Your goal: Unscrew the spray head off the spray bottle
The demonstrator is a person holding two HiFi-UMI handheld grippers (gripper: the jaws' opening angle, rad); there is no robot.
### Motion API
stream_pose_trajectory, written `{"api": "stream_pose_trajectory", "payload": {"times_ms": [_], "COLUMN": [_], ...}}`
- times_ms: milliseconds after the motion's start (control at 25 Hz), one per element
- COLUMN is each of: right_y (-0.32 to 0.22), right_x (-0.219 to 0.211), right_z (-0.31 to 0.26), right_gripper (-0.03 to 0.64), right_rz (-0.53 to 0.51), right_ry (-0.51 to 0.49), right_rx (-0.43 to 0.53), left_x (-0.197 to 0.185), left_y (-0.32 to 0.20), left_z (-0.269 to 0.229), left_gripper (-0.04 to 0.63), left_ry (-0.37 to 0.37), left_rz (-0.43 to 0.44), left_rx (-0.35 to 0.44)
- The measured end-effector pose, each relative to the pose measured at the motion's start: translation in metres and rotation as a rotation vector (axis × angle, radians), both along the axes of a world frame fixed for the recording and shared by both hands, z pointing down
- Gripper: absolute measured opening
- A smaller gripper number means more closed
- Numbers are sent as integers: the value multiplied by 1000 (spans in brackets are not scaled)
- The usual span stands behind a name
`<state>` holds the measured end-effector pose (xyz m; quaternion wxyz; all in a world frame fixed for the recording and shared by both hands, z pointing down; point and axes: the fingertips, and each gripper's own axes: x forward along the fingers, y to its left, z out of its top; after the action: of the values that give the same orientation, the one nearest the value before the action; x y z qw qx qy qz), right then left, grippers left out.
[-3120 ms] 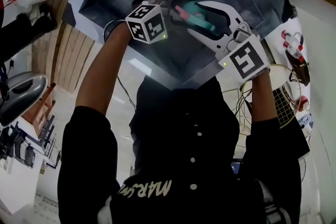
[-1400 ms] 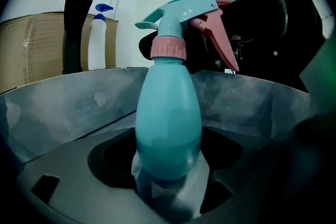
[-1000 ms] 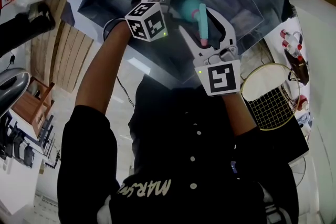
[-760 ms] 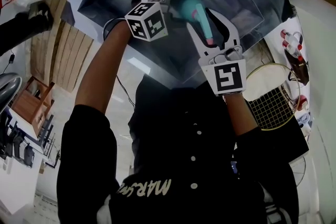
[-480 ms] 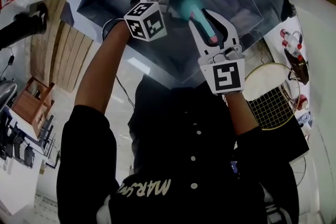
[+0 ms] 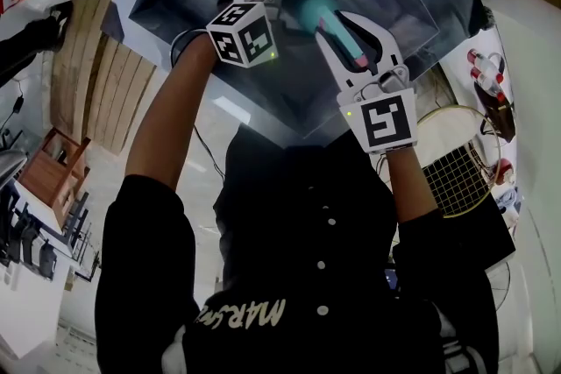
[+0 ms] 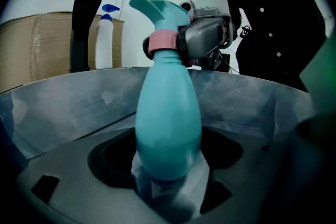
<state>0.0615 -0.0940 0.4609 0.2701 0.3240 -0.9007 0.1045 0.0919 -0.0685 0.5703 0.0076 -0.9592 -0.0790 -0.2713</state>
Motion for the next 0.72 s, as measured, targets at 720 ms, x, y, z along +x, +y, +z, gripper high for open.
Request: {"api": "stream_pose_trajectory", "payload": {"times_ms": [720], "right_y": [-4], "right_x": [14], "right_z": [-62], "right_gripper": [147], "right_rz": [45], "right_ry": [-193], "right_rx": [-6], "left_x": [-1], "left_y": [0], "left_z": [0], "left_gripper": [382], "left_ry": [-18], "left_rz": [-5], "left_rx": [0]}}
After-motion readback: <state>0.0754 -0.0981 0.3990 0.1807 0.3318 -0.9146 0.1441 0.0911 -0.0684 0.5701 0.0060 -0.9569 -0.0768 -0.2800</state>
